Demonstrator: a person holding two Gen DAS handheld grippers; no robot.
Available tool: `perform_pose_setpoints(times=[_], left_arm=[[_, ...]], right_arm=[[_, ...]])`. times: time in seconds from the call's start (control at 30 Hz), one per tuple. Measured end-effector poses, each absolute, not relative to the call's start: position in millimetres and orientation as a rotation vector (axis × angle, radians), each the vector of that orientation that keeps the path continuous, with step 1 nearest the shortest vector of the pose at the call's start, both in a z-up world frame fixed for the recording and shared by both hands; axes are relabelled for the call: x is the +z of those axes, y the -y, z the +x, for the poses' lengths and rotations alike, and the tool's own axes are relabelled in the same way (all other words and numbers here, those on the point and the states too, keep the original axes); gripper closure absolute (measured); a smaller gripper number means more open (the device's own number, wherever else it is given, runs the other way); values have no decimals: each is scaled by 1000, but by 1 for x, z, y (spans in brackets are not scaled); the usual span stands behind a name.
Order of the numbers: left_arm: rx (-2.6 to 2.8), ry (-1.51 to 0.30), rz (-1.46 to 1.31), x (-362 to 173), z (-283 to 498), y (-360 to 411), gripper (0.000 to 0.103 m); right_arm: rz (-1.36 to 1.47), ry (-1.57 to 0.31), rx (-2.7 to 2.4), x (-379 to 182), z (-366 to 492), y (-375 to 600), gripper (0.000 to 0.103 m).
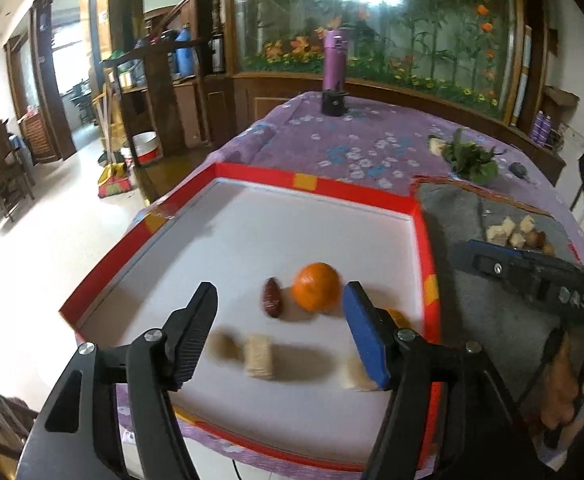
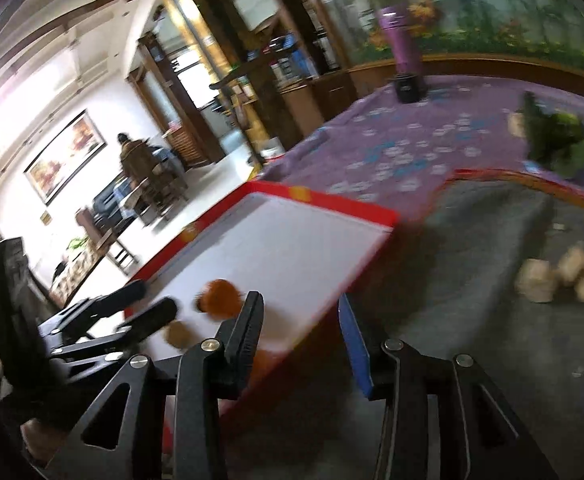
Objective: Organize fruits
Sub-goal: 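Move both open grippers back over the grey mat, then grasp a white cube with the left gripper while the right gripper grasps a brown ball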
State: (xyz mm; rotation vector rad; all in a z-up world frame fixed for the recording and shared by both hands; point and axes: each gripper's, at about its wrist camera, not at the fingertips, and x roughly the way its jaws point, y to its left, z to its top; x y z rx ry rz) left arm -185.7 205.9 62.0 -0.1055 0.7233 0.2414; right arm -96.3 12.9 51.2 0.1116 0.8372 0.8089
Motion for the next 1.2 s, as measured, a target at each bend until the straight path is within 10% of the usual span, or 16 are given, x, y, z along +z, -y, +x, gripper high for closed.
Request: perform_pose_setpoints(times=[0.83, 1.2], left_arm=[[-103, -810, 110, 68, -132, -43, 33], [-100, -846, 125, 57, -111, -29, 33]], right_arm=[[94, -906, 322, 17, -17, 191, 54], [106, -884, 314, 15, -17, 193, 74]])
